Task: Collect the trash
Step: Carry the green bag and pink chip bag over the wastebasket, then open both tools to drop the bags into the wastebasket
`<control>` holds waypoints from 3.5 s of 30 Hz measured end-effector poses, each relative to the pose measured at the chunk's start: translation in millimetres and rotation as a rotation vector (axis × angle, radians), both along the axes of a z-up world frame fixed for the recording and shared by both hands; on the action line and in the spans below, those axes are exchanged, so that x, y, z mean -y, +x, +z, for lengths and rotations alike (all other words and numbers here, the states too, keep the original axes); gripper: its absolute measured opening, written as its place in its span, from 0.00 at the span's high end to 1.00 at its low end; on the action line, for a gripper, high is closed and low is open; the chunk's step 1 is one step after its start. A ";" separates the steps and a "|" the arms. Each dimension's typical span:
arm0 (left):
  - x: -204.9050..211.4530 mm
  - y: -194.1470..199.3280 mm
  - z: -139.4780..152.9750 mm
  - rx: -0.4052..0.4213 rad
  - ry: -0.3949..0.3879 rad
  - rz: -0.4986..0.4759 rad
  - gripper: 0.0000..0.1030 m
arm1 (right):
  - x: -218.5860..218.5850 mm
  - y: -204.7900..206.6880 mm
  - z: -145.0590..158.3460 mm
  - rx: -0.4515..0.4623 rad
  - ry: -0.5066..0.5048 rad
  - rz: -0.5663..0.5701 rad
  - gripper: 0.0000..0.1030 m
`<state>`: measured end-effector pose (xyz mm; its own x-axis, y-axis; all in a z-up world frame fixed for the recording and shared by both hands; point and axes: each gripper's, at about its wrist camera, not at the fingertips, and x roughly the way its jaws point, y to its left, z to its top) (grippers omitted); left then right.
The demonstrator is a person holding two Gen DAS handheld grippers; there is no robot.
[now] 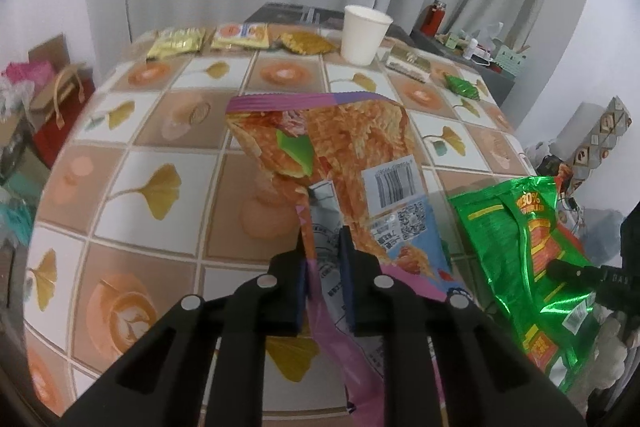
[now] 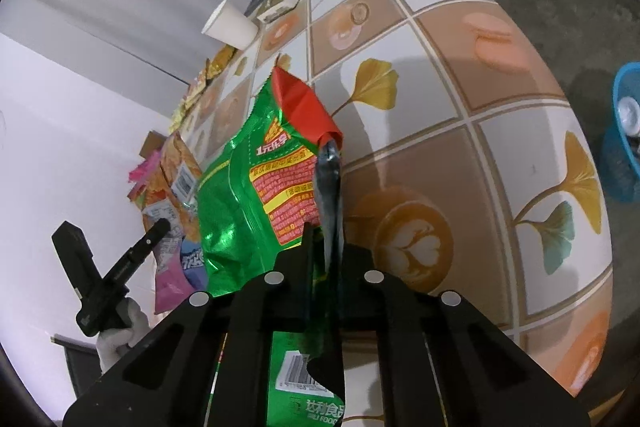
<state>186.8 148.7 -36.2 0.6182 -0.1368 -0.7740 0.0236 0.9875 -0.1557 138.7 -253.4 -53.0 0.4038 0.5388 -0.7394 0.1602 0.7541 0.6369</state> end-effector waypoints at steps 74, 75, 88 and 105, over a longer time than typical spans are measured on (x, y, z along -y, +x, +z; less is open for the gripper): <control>308.3 46.6 85.3 0.096 -0.069 -0.568 0.87 | 283.1 -157.1 -23.6 0.245 0.258 -0.757 1.00; 335.0 54.7 78.0 0.063 -0.087 -0.602 0.87 | 292.0 -161.1 -28.3 0.236 0.248 -0.785 1.00; 563.4 113.2 -74.3 -0.401 -0.185 -0.763 0.87 | 395.5 -143.8 -142.0 0.008 0.176 -1.074 1.00; 639.4 142.2 -157.3 -0.532 -0.080 -0.711 0.47 | 430.0 -160.6 -206.0 -0.122 0.150 -1.210 0.58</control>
<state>329.0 -490.6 -193.5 -0.0718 -0.4168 -0.9061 0.5320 0.7524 -0.3883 -22.0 -683.4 -259.0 0.6352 -0.0527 -0.7706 0.7716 -0.0019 0.6361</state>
